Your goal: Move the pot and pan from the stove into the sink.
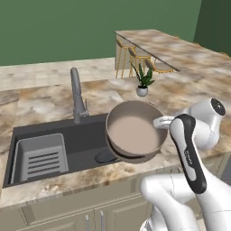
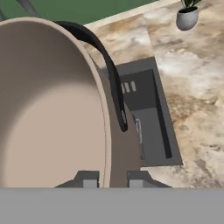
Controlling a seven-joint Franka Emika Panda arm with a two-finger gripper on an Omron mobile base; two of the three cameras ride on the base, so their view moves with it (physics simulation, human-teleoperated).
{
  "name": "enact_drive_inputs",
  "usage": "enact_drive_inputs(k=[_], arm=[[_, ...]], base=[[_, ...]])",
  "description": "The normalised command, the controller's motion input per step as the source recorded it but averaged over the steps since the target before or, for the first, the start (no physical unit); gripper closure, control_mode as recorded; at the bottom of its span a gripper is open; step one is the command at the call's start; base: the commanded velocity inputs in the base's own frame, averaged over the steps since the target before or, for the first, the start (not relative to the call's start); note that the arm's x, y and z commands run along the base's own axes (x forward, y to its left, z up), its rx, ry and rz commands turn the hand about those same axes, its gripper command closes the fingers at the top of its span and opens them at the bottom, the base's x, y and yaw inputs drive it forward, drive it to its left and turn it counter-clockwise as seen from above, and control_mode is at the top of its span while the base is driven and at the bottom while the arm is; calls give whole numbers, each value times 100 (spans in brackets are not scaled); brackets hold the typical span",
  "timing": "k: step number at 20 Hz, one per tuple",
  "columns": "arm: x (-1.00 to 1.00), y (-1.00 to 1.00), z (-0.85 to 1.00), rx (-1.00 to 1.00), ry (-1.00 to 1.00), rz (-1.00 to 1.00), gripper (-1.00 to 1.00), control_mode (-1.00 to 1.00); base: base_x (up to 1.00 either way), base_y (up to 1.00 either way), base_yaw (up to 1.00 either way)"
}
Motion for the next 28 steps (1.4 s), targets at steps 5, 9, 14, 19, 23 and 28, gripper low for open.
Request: enact_drive_inputs(k=[5, 9, 14, 19, 23, 28], arm=[[63, 2, 0, 0, 0, 0, 100, -100], [54, 2, -1, 0, 0, 0, 100, -100], [59, 7, -2, 0, 0, 0, 100, -100], [46, 9, -5, 0, 0, 0, 100, -100], [4, 0, 0, 0, 0, 0, 100, -100], [0, 6, -24, -11, 3, 0, 100, -100]], base=[[0, 0, 0], [0, 0, 0], [0, 0, 0], [0, 0, 0], [0, 0, 0], [0, 0, 0]])
